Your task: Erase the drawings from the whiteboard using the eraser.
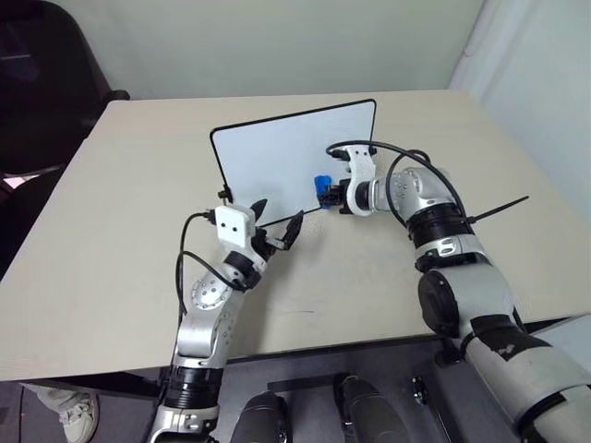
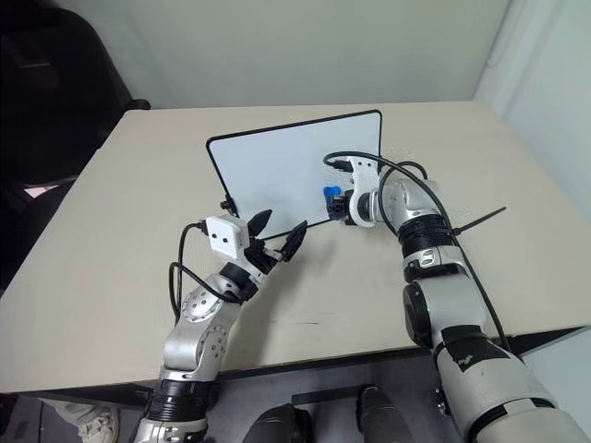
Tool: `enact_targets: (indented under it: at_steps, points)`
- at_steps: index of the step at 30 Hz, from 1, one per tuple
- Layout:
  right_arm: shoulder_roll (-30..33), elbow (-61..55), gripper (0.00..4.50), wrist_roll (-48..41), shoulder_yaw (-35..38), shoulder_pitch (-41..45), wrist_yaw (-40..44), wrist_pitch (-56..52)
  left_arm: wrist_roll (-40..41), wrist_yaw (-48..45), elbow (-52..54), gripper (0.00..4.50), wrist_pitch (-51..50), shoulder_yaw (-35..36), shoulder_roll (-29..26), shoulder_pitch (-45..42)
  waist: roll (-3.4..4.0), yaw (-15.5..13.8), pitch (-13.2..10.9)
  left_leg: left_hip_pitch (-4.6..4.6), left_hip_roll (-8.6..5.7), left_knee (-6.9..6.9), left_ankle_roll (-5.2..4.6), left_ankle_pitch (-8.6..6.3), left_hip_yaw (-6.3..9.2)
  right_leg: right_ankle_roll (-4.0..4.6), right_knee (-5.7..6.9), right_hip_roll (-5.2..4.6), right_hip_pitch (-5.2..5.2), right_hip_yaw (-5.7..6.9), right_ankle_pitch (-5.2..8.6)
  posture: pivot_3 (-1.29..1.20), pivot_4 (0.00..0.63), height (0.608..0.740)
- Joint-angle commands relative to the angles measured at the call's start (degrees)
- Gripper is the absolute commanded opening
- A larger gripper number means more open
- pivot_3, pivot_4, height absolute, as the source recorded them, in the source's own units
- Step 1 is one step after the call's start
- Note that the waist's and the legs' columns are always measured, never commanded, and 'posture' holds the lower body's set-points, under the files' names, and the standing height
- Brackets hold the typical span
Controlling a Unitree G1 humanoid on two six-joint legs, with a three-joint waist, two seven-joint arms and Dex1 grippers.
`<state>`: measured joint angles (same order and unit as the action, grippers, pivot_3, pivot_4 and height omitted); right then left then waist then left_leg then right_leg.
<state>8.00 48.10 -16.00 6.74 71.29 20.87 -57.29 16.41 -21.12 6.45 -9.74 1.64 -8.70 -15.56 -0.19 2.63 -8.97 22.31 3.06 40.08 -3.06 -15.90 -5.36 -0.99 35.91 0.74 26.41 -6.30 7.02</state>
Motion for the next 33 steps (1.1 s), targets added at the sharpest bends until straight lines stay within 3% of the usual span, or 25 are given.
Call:
enact_targets:
  at_steps: [1,12,18,26,33]
  points:
    - [0.47,-1.69,0.47,-0.52,1.45,2.25,-0.23,2.67,0.16,-0.04,2.10,4.50,0.85,0.29,-0.25,-0.30,0.00,-0.01,0.00,0.00,0.00,0.00,0.00,0.00,0.01,0.00,0.00,0.00,0.00,0.00,0.00,0.00,0.150,0.740]
    - [-3.15,-12.47,0.47,-1.33,-4.58,-2.18,4.02,-3.80,0.41,-0.50,1.33,4.50,0.89,0.28,-0.40,-0.80,0.00,0.52,0.00,0.00,0.02,-0.03,-0.01,0.01,0.01,0.01,0.00,0.05,0.03,0.02,0.00,0.00,0.150,0.740]
    - [-3.86,-16.33,0.47,-1.77,-4.42,-3.16,3.96,-5.55,0.14,-0.73,1.15,4.50,0.97,0.14,-0.62,-1.08,0.00,0.31,0.00,0.01,0.02,-0.02,0.00,0.01,-0.01,-0.01,-0.01,0.03,0.03,0.03,0.01,0.00,0.150,0.740]
    - [2.47,-24.84,0.47,-3.60,0.60,-7.37,2.35,-10.76,-0.03,-0.24,2.25,4.50,0.80,0.24,-0.56,-0.18,0.00,-0.64,0.00,0.02,-0.03,0.00,0.01,0.00,-0.02,-0.07,-0.05,-0.03,-0.02,0.07,0.08,0.00,0.150,0.740]
    - [9.24,-44.82,0.47,-6.80,6.51,-15.68,0.42,-22.41,-0.53,0.05,4.02,4.50,0.46,-0.36,-1.19,0.93,0.00,-0.55,0.00,0.02,-0.05,-0.01,0.03,-0.01,-0.04,-0.13,-0.04,0.00,-0.02,0.04,0.13,0.00,0.150,0.740]
